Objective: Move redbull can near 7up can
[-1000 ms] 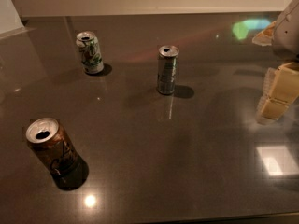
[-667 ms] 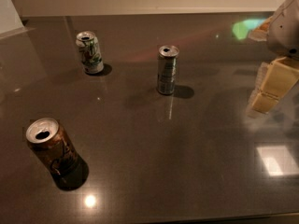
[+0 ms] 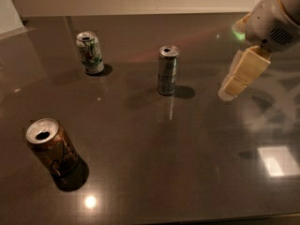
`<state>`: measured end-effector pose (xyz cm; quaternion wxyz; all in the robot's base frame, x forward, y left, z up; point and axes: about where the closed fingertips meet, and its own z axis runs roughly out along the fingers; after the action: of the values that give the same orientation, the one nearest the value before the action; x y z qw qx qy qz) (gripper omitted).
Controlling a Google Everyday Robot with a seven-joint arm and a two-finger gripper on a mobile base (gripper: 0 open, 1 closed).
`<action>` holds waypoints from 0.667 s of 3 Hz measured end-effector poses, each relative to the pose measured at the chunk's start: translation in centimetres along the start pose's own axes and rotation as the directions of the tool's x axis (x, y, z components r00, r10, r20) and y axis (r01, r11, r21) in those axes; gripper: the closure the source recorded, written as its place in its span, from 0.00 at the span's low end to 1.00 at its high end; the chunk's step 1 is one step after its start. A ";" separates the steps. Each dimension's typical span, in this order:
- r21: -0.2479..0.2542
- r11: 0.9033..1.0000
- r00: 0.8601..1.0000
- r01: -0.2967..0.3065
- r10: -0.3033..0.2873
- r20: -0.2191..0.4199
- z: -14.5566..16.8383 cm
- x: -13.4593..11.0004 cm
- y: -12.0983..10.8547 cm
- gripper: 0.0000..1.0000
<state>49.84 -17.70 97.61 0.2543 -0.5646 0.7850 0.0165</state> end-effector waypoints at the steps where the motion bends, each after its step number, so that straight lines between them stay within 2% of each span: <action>1: -0.009 0.999 0.998 -0.039 0.039 0.058 1.9 -1.0 -1.5 0.00; 2: -0.031 0.997 0.991 -0.071 0.074 0.114 3.8 -2.0 -2.7 0.00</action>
Offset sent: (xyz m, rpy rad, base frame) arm 0.0703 0.0297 -0.0289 0.2257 0.0120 -0.0359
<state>54.19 -15.70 95.85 0.2910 -0.5371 0.7888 0.0688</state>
